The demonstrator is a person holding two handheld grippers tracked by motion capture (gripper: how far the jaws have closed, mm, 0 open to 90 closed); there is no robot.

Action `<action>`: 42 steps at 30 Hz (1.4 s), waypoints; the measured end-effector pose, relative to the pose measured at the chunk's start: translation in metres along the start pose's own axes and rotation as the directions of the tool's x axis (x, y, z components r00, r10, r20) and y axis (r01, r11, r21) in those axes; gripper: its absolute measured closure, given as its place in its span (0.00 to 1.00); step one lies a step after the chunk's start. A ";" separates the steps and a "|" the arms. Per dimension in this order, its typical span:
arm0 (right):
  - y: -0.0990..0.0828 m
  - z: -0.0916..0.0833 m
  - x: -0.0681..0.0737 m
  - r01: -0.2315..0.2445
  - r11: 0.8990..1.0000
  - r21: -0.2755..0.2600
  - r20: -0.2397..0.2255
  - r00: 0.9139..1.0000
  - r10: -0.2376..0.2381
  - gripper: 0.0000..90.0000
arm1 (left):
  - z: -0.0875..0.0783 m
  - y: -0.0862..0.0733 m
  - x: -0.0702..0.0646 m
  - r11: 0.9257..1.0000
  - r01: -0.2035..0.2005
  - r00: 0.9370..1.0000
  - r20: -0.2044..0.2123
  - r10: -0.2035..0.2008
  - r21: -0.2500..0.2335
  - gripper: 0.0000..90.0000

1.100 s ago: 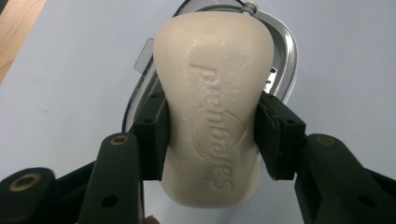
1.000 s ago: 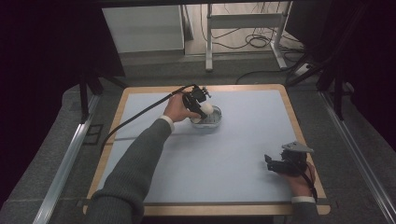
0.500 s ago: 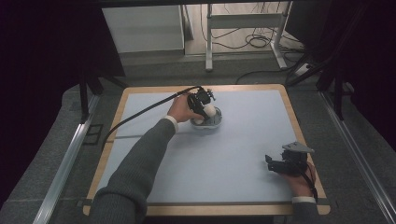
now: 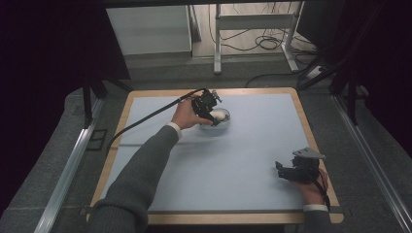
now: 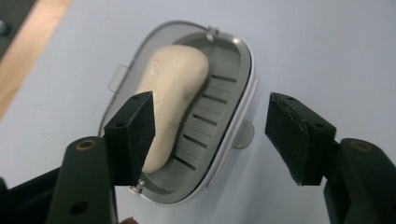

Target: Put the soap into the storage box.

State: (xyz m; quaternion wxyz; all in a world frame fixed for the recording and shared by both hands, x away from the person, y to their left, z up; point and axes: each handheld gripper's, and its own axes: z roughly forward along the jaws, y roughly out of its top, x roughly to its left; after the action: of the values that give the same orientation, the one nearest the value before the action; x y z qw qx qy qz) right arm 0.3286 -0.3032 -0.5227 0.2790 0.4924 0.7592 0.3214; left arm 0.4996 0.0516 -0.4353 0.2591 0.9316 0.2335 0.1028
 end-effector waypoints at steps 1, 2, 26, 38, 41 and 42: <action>0.000 0.000 0.000 0.000 1.000 0.000 0.001 1.000 0.000 0.07 | -0.003 -0.003 -0.001 1.000 0.012 1.000 0.011 -0.011 -0.011 0.38; 0.000 0.000 0.000 -0.002 1.000 -0.001 0.001 1.000 0.002 0.07 | -0.004 -0.004 -0.001 1.000 0.015 1.000 0.012 -0.015 -0.019 0.37; 0.001 -0.001 0.003 0.006 1.000 -0.002 0.011 1.000 -0.006 0.07 | -0.051 -0.131 -0.033 0.954 0.222 0.975 0.031 -0.220 -0.200 0.31; 0.001 0.000 0.006 0.016 1.000 0.002 0.012 1.000 -0.016 0.07 | -0.062 -0.208 -0.063 0.915 0.319 0.943 -0.015 -0.333 -0.245 0.31; 0.001 0.000 0.007 0.018 1.000 0.004 0.011 1.000 -0.018 0.07 | -0.064 -0.223 -0.068 0.910 0.341 0.934 -0.026 -0.357 -0.236 0.31; 0.001 0.000 0.007 0.020 1.000 0.004 0.013 1.000 -0.020 0.07 | -0.064 -0.228 -0.070 0.908 0.345 0.932 -0.027 -0.361 -0.237 0.31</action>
State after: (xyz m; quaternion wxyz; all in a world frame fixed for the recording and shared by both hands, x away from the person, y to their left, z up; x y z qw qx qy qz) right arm 0.3268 -0.2967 -0.5228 0.2862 0.4873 0.7629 0.3140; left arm 0.3311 0.2178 -0.5070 0.3701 0.8338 0.3938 0.1128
